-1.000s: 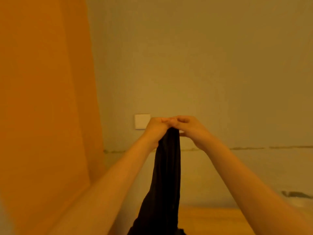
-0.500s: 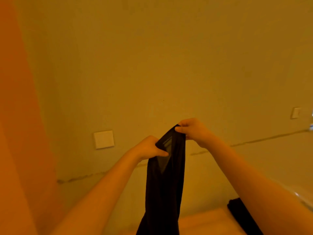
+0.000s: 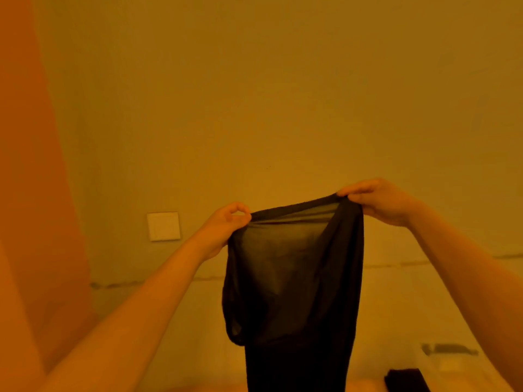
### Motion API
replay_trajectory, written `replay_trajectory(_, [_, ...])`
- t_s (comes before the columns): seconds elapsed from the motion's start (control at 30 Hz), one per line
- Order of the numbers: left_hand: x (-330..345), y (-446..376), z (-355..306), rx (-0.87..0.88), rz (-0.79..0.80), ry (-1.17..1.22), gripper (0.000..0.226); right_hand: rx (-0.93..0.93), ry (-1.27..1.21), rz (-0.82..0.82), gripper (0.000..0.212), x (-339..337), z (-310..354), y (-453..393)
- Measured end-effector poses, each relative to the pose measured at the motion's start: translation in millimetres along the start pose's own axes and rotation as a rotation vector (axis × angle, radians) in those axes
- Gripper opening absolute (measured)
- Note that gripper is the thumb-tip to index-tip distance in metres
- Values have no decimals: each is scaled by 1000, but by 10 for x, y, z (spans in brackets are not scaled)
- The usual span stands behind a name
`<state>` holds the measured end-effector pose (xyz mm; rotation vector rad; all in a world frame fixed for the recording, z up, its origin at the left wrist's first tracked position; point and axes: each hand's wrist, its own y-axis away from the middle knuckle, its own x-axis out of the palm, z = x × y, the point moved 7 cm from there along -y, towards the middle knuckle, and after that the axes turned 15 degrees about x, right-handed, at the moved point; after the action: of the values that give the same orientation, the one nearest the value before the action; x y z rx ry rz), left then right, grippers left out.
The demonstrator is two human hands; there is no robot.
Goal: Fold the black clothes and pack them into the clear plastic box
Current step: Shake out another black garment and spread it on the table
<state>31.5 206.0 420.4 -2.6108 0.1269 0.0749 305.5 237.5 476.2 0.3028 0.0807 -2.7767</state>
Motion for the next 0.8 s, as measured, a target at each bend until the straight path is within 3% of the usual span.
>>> replay_trajectory(0.07, [161,-115,-85,57,0,50,21,53,236,53,51,-178,-109,-36])
replay_trajectory(0.13, [318,-201,-163,82,81,-56,32,81,459,84,38,-371,-191,-65])
replay_trajectory(0.2, [478,-232,-228,109,311,-401,39,94,642,102,34,-537,-236,-88])
replay_trajectory(0.3, [690,-146,-97,33,764,-869,18,28,961,144,34,-612,-249,-89])
replay_trajectory(0.33, [710,-93,-37,-22,850,-969,8,13,1028,163,35,-603,-249,-85])
replay_trajectory(0.5, [635,72,235,-151,1129,-1408,31,17,1134,206,34,-557,-299,-39])
replay_trajectory(0.67, [567,117,388,-117,1197,-1606,33,26,1144,145,19,-638,-267,-46])
replay_trajectory(0.8, [427,128,394,-98,1141,-1602,31,-1,1115,100,24,-733,-156,-37])
